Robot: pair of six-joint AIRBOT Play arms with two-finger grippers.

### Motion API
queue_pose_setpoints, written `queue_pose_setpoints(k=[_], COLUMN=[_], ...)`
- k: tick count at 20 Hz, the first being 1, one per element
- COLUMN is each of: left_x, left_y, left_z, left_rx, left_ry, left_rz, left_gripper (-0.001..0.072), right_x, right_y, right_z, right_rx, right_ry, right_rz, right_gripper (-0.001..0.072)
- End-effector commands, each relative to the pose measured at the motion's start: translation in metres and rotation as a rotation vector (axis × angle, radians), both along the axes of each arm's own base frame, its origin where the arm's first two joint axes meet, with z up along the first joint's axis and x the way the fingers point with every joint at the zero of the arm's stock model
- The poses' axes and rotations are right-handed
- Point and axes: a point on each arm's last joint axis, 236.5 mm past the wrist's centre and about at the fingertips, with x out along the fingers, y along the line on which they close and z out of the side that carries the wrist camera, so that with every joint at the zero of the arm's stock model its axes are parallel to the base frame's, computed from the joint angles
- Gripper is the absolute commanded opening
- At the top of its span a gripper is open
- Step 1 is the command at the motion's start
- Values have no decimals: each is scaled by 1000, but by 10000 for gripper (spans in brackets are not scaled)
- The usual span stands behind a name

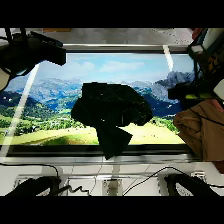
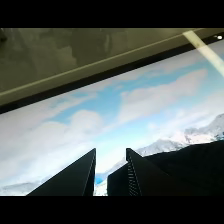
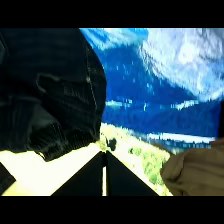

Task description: Fold the clothes and pants, and hang the long-sleeved shirts on hangers.

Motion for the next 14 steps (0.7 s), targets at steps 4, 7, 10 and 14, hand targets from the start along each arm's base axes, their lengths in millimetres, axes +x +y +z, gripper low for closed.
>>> queue_pose_setpoints(k=[4,7,10,14], left_x=[-3,-3,-1,-1], left_y=[-9,-10,-11,-11], left_z=[-1,-1,-5,-5], left_rx=[-42,-48,-45,-45], left_ry=[17,20,27,28], left_rz=[-27,-31,-31,-31], left_gripper=[219,219,220,221], right_x=[-53,-46,-30,-27], right_y=[40,93,107,121], right_z=[-134,-154,-157,-177], right_rx=[186,478,626,728], right_ry=[311,262,205,303], right_rz=[93,48,-49,-138], right_gripper=[31,212,646,647])
